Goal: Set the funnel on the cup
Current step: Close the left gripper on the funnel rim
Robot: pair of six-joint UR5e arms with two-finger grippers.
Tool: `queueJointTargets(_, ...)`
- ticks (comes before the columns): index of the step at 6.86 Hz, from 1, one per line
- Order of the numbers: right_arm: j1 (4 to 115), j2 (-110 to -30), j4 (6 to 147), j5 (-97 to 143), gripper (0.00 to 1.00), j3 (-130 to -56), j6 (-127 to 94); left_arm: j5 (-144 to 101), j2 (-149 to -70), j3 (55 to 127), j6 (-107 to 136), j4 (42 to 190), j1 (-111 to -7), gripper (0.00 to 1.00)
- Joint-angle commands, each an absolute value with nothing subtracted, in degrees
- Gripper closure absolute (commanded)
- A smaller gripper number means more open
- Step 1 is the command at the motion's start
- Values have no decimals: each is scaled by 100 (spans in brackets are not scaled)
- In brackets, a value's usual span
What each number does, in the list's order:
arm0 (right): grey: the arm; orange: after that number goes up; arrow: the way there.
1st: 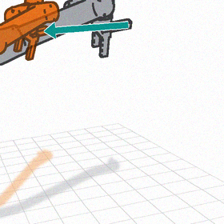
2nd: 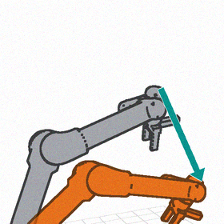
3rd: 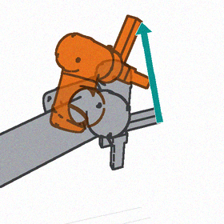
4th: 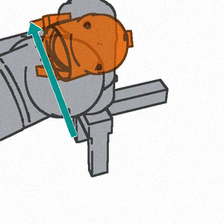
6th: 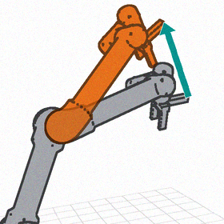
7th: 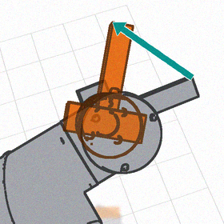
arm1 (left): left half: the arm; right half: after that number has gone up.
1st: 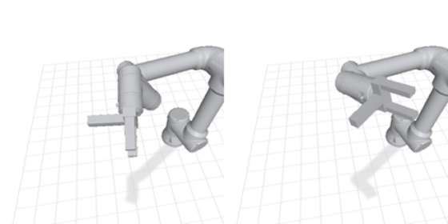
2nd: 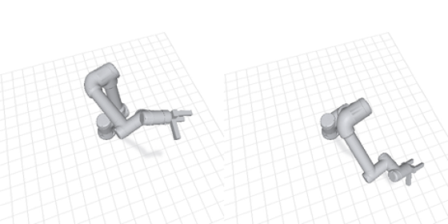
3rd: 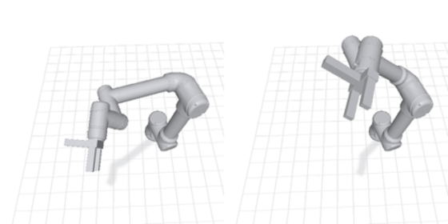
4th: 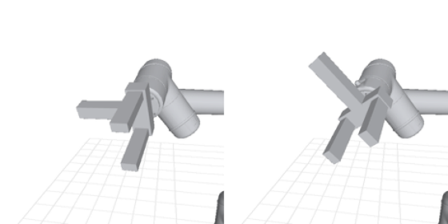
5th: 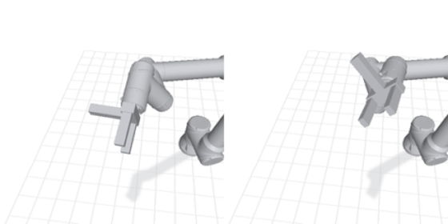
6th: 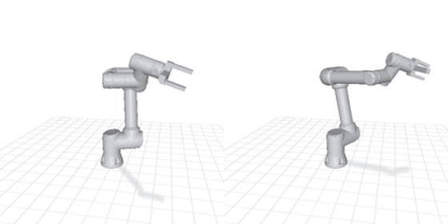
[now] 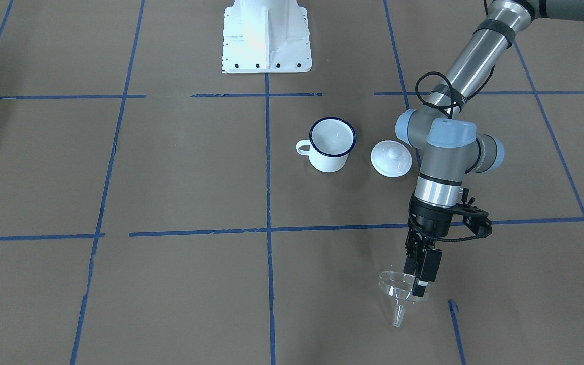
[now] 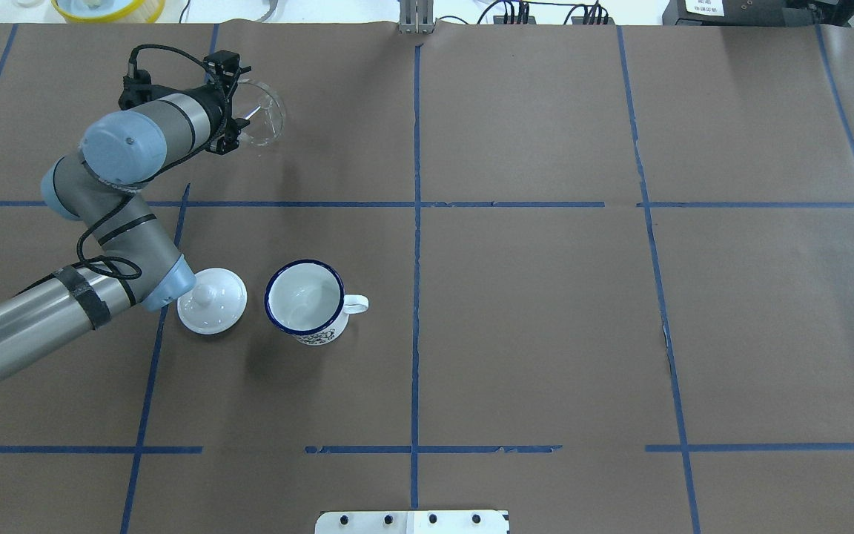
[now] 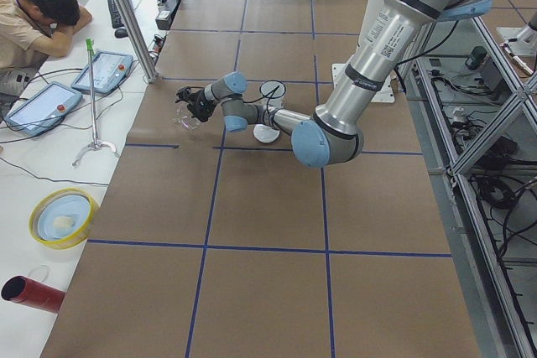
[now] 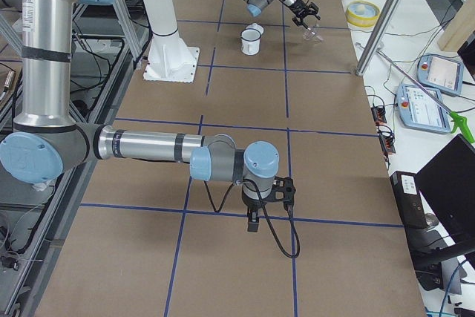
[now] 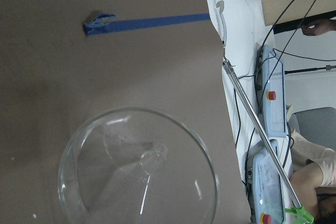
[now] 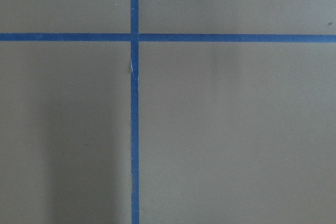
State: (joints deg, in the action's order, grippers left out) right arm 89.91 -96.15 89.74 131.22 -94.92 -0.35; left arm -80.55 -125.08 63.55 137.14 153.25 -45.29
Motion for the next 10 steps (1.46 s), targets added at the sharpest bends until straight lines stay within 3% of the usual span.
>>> queueJointTargets(1, 8991, -9615, 8974, 13122, 0, -9492, -35, -8059, -12734, 6144, 13799, 15363, -4597, 11)
queueJointTargets(4, 8991, -9615, 8974, 13122, 0, -9492, -35, -8060, -12788, 5959, 13799, 15539, -4588, 32)
queueJointTargets(5, 8991, -9615, 8974, 13122, 0, -9492, -35, -8060, -12788, 5959, 13799, 15556, -4588, 56)
queueJointTargets(6, 8991, -9615, 8974, 13122, 0, -9492, -35, -8094, -12788, 5968, 13773, 15565, -4588, 100)
queueJointTargets(9, 8991, -9615, 8974, 13122, 0, -9492, -35, -8086, -12788, 6125, 13737, 15627, -4631, 100)
queueJointTargets(10, 8991, -9615, 8974, 13122, 0, -9492, -35, -8103, -12779, 6526, 13720, 15601, -4736, 100)
